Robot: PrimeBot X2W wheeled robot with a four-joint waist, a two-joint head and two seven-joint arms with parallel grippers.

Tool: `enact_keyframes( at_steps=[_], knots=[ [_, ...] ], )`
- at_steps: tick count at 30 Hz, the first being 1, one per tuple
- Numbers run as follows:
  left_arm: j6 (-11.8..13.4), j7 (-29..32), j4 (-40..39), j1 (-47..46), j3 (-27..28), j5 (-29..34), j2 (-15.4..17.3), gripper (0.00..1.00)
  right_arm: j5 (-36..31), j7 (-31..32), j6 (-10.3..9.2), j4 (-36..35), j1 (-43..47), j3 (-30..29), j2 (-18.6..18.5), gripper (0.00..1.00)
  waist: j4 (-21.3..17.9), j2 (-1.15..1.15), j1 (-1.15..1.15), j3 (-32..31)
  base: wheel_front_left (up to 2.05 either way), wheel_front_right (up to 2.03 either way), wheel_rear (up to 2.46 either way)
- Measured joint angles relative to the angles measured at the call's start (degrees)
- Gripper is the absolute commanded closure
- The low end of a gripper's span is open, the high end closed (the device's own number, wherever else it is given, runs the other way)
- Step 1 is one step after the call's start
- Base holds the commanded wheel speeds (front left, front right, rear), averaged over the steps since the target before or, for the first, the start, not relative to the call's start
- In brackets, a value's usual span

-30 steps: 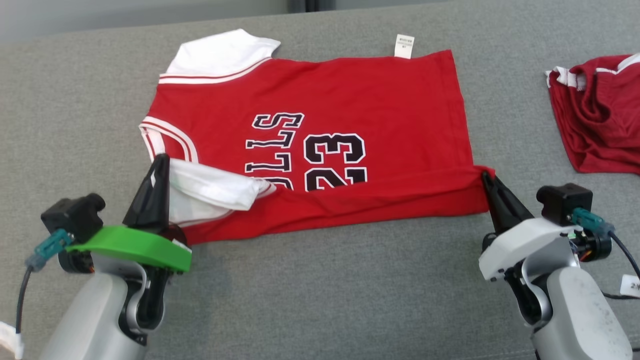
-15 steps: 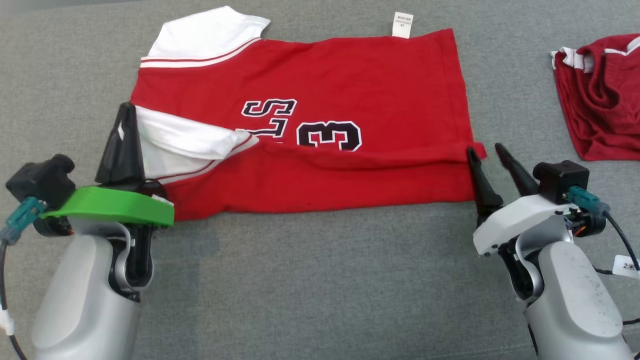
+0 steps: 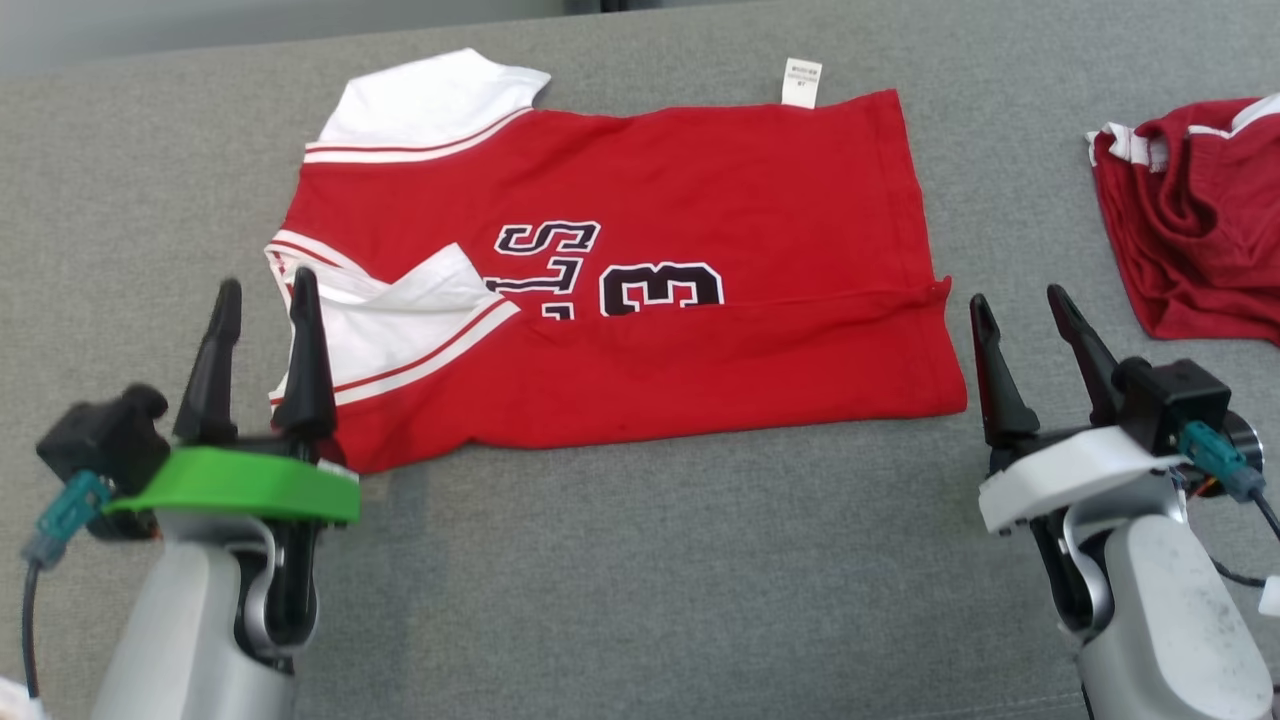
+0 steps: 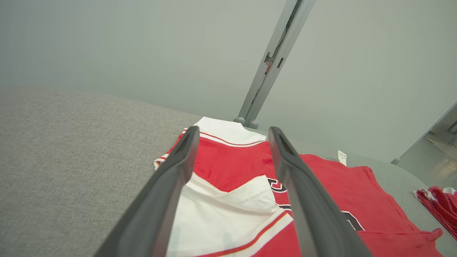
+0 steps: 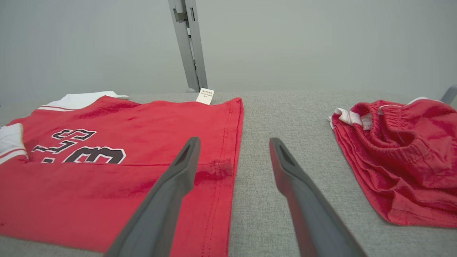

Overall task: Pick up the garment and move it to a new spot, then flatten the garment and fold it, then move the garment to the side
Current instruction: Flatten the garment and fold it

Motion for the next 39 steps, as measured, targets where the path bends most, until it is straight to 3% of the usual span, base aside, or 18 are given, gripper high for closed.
enact_keyframes(
  at_steps=[5,14,20,29,30,31,36,39],
  knots=[
    [0.01,1.57,1.09,5.93,0.01,-1.91,0.80,0.00,-0.65,0.56,0.00,-2.18,4.38,-0.27,0.00,0.00,0.46,0.00,0.00,-2.04,0.00,0.00,0.00],
    [3.79,12.47,2.31,13.51,0.96,-8.43,0.25,0.00,-0.37,2.79,0.00,-3.58,9.87,0.62,0.02,0.00,1.55,0.00,0.00,-5.59,0.00,0.00,0.00],
    [4.39,16.68,3.31,13.41,1.64,-12.62,-1.09,0.00,-0.66,4.68,0.00,-3.94,10.26,1.36,0.02,0.00,1.17,0.00,0.00,-5.59,0.00,0.00,0.00],
    [4.72,17.51,9.14,7.57,3.30,-14.84,-0.98,0.00,-0.99,5.91,0.00,-4.23,8.97,2.52,0.02,0.00,-0.68,0.00,0.00,-2.93,0.00,0.00,0.00],
    [4.66,17.50,9.77,6.99,3.33,-14.90,-0.97,0.09,-0.99,6.02,0.00,-4.16,8.88,2.56,0.03,0.00,-0.92,0.00,0.00,-2.60,0.00,0.00,0.00],
    [4.45,17.45,10.27,6.49,3.36,-14.90,-0.97,0.45,-0.99,6.16,0.00,-4.04,8.83,2.56,0.01,0.00,-1.10,0.00,0.00,-2.36,0.00,0.00,0.00],
    [3.42,14.85,12.39,4.19,3.91,-15.04,-1.03,1.00,0.19,6.95,0.00,-2.14,7.80,2.90,0.02,0.00,-1.75,0.00,0.00,-1.18,0.00,0.00,0.00],
    [2.18,13.52,12.82,3.33,3.42,-15.04,-1.13,1.00,1.55,7.49,0.00,0.37,6.61,2.90,0.03,0.00,-1.63,0.00,0.00,-0.80,0.00,0.00,0.00]
  ],
)
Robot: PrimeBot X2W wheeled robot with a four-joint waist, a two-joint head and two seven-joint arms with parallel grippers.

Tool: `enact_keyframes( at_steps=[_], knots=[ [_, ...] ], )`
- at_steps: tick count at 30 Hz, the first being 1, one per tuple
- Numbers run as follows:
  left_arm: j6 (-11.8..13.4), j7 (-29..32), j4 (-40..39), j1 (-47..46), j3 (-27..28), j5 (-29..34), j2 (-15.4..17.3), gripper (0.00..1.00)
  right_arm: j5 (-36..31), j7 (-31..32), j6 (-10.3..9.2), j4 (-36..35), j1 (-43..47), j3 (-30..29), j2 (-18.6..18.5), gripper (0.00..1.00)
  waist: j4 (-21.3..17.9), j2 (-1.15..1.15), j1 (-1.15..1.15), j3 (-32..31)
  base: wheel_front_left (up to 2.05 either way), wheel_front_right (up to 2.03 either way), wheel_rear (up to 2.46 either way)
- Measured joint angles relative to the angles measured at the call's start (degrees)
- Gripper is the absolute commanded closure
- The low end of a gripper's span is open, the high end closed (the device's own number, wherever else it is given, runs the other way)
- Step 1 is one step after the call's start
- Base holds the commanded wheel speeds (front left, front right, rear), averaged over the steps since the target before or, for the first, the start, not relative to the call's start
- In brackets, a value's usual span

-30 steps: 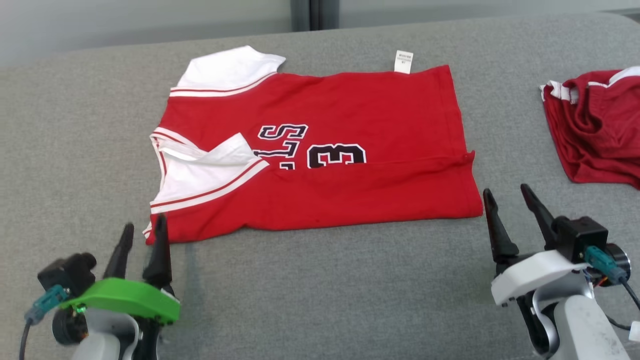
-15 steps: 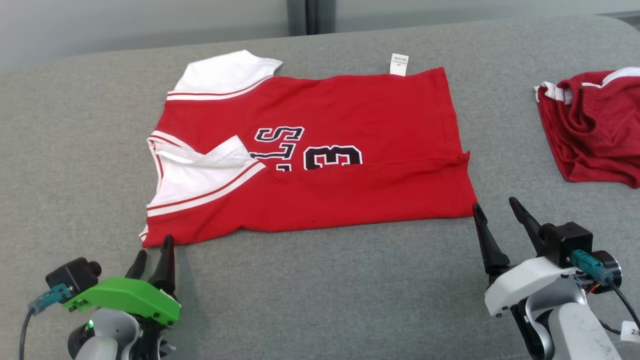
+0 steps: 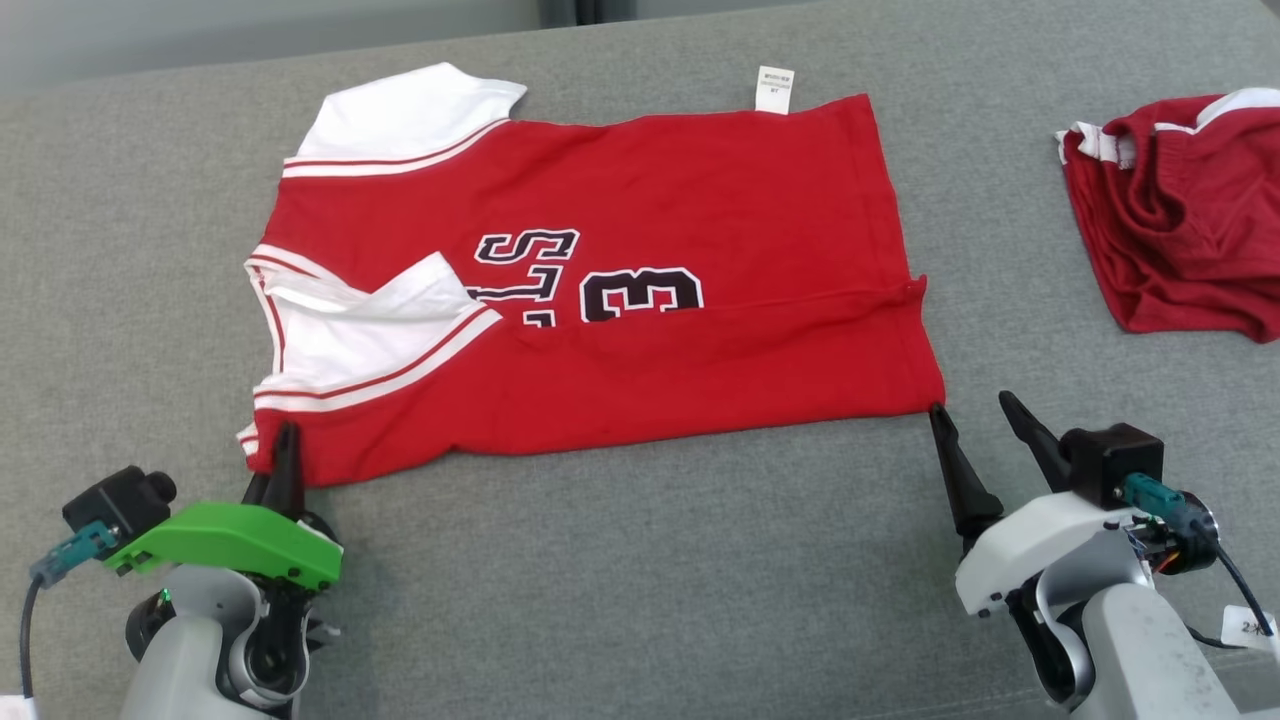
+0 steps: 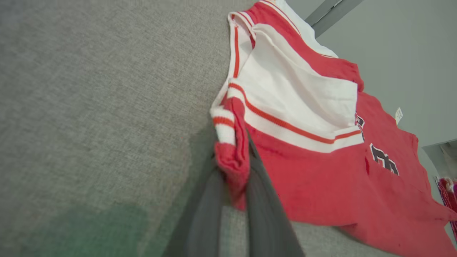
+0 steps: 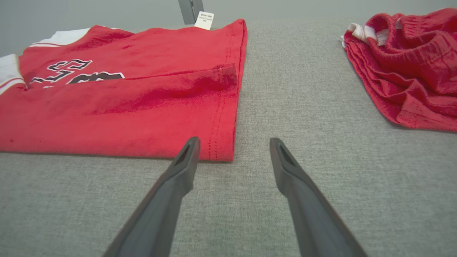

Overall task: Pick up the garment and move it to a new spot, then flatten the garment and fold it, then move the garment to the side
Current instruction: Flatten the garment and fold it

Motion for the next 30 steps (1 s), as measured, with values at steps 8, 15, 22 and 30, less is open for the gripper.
enact_keyframes(
  at_steps=[8,15,22,30],
  knots=[
    [-1.47,-4.16,-1.43,-1.25,-1.31,0.32,-0.29,1.00,2.89,-0.03,0.00,8.57,-5.38,0.35,-0.02,0.00,1.59,0.00,0.00,0.55,0.00,0.00,0.00],
    [-1.94,-5.73,-3.26,-1.27,-2.99,0.32,-0.33,1.00,2.78,1.47,0.00,14.14,-8.39,1.71,-0.03,0.87,2.95,0.00,0.00,0.49,0.00,0.00,0.00],
    [-2.02,-7.47,-6.22,-0.07,-4.38,0.24,0.05,1.00,5.10,0.14,0.00,15.02,-9.53,1.14,0.01,1.00,3.09,0.00,0.00,-0.73,0.00,0.00,0.00],
    [-1.81,-6.53,-15.24,5.89,-5.86,-0.09,1.15,1.00,4.88,3.18,0.00,6.09,-7.28,-2.76,0.02,1.00,3.11,0.00,0.00,-3.22,0.00,0.00,0.00]
  ],
)
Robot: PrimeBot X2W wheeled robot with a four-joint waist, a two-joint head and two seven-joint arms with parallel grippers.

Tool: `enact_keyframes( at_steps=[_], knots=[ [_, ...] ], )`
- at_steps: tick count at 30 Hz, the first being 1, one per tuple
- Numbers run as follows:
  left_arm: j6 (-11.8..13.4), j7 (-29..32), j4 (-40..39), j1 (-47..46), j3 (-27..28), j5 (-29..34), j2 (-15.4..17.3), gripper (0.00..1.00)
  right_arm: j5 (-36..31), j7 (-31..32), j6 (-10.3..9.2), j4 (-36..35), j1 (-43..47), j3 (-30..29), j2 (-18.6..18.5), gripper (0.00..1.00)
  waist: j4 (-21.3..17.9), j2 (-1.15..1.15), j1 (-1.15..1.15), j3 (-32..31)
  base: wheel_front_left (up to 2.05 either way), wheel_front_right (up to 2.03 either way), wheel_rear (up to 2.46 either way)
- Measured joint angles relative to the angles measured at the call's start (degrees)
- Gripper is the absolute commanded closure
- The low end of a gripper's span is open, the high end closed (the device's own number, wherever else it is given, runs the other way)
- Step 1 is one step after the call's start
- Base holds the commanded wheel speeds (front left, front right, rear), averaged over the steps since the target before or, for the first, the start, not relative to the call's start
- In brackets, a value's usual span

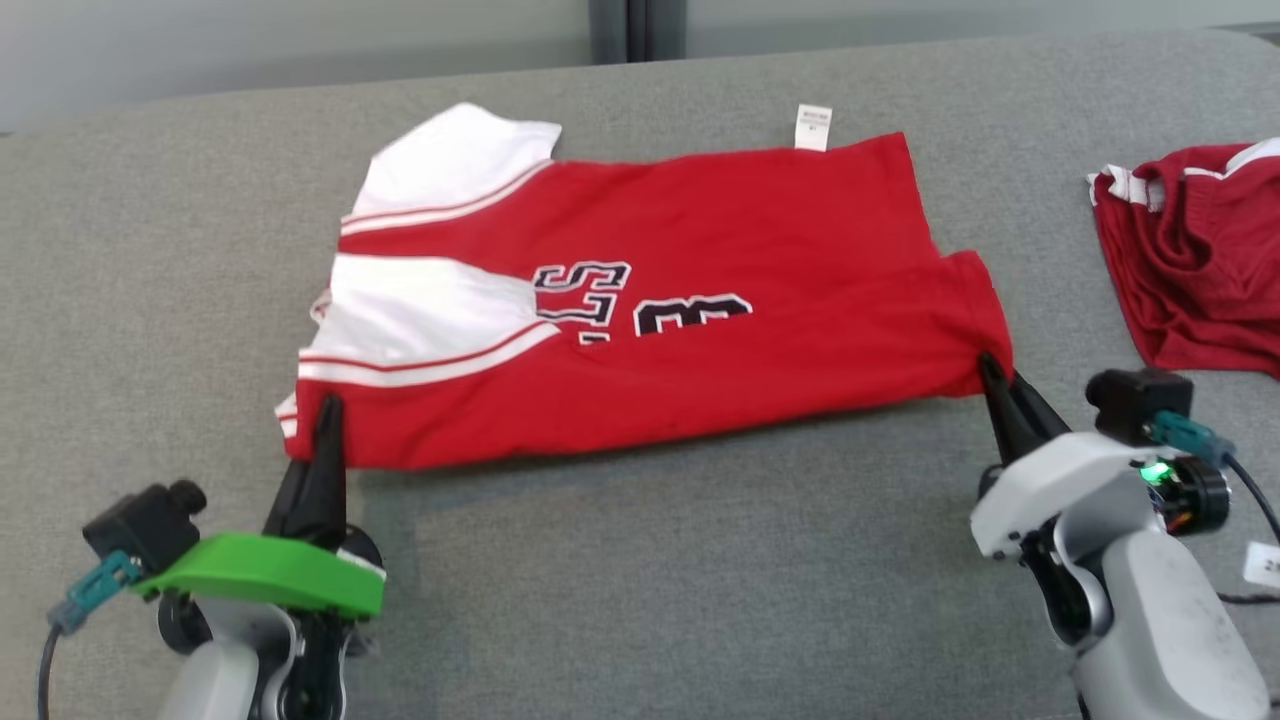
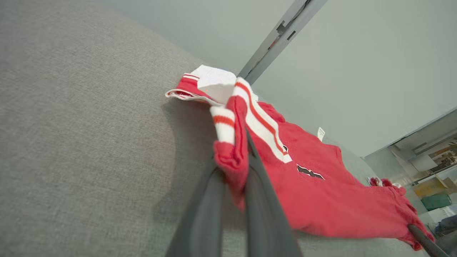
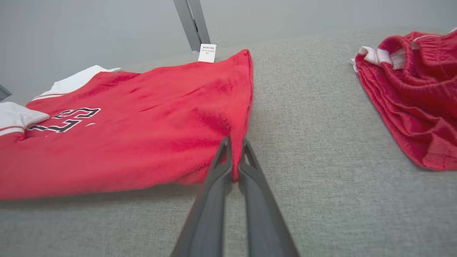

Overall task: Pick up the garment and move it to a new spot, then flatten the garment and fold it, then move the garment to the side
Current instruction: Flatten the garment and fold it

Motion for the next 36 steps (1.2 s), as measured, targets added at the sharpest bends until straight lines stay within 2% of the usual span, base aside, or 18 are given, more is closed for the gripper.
enact_keyframes(
  at_steps=[8,14,22,23,24,25,26,36],
  knots=[
    [3.37,3.58,-5.80,10.42,-1.52,-1.30,0.21,1.00,-1.33,8.36,0.00,-12.72,13.32,-3.15,0.00,1.00,0.99,0.00,0.00,-1.60,0.00,0.00,0.00],
    [3.94,5.33,-6.69,13.46,-2.75,-1.20,0.97,1.00,-0.26,10.32,0.00,-14.57,18.35,-4.12,-0.01,1.00,1.23,0.00,0.00,-1.16,0.00,0.00,0.00],
    [5.53,7.55,-6.49,15.05,-3.09,-1.24,2.41,1.00,-0.99,10.38,0.01,-13.14,19.37,-4.02,0.01,1.00,0.47,0.00,0.00,-0.96,0.00,0.00,0.00],
    [5.60,7.55,-6.54,15.08,-3.15,-1.01,2.56,0.73,-0.99,10.24,0.01,-12.91,19.37,-4.02,0.01,0.71,0.40,0.00,0.00,-1.01,0.00,0.00,0.00],
    [5.70,7.47,-6.62,15.14,-3.18,-0.82,2.70,0.51,-1.00,10.10,0.01,-12.72,19.38,-4.02,0.01,0.57,0.32,0.00,0.00,-1.10,0.00,0.00,0.00],
    [5.84,7.46,-6.78,15.19,-3.14,-0.70,2.76,0.00,-1.12,10.03,0.01,-12.58,19.39,-4.05,0.02,0.05,0.23,0.00,0.00,-1.21,0.00,0.00,0.00],
    [6.03,7.45,-6.94,15.21,-3.20,-0.35,2.97,0.00,-1.44,9.91,0.01,-12.51,19.45,-4.08,0.01,0.00,0.14,0.00,0.00,-1.34,0.00,0.00,0.00],
    [7.43,8.82,-12.03,13.82,-3.61,5.16,9.13,0.00,-2.03,8.70,0.01,-15.22,19.88,-5.30,-0.02,0.00,-1.05,0.00,0.00,-2.40,0.00,0.00,0.00]
  ],
)
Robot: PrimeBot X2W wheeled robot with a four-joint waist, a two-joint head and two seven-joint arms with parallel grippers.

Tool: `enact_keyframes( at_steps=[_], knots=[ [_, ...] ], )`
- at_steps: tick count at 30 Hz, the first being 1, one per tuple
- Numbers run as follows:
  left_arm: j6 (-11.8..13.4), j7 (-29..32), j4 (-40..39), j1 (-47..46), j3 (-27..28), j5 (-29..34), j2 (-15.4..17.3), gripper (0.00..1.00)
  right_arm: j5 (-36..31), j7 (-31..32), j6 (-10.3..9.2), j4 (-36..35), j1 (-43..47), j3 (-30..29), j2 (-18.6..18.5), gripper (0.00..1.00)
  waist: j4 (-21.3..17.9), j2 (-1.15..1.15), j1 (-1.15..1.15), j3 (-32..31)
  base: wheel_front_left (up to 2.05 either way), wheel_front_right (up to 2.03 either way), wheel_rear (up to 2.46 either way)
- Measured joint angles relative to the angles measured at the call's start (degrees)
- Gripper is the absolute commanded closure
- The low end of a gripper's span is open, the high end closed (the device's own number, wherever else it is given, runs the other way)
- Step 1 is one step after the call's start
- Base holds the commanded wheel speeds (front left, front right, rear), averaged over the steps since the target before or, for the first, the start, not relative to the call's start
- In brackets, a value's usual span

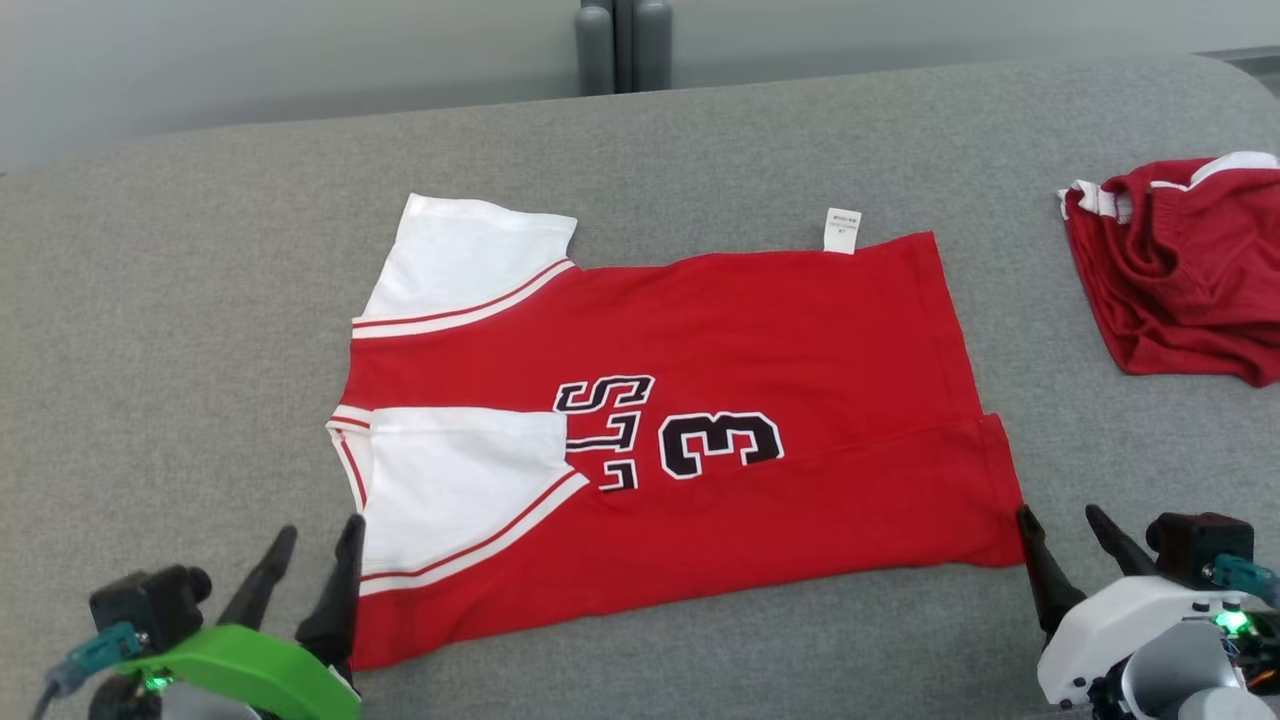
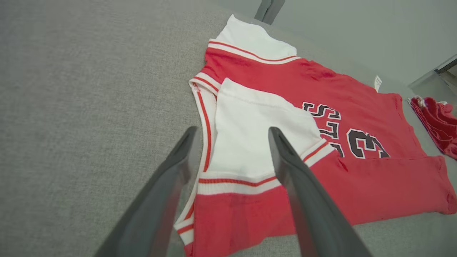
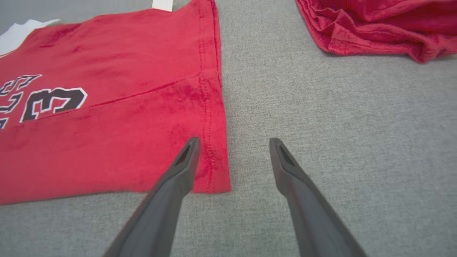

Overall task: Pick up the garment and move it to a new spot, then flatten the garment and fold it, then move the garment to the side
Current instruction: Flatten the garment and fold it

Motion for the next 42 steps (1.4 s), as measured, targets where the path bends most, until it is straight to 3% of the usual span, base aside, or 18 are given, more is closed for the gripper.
enact_keyframes(
  at_steps=[7,13,20,32,42],
  knots=[
    [-1.37,5.14,-1.85,-13.94,0.97,4.42,7.42,0.00,-2.47,-0.11,-0.01,-3.21,-5.39,0.64,-0.04,0.00,-0.92,0.00,0.00,1.49,0.00,0.00,0.00],
    [-4.41,12.70,1.97,-31.54,0.36,6.73,13.11,0.00,-4.54,0.63,-0.01,-5.02,-12.22,4.83,-0.03,0.00,-2.39,0.00,0.00,5.08,0.00,0.00,0.00],
    [-7.16,21.24,9.29,-46.64,-3.47,5.34,15.35,0.00,-5.47,0.54,-0.01,-5.16,-19.35,9.54,-0.02,0.00,-5.08,0.00,0.00,10.92,0.00,0.00,0.00],
    [-7.76,27.86,21.70,-54.99,-6.75,2.81,17.84,0.00,-4.03,-2.31,-0.01,-2.66,-27.04,14.04,-0.04,0.00,-10.95,0.00,0.00,20.68,0.00,0.00,0.00],
    [-7.88,28.50,23.45,-55.56,-6.87,0.93,19.39,0.00,-3.59,-4.64,-0.01,0.08,-28.91,14.39,-0.05,0.00,-15.09,0.00,0.00,25.07,0.00,0.00,0.00]
  ],
)
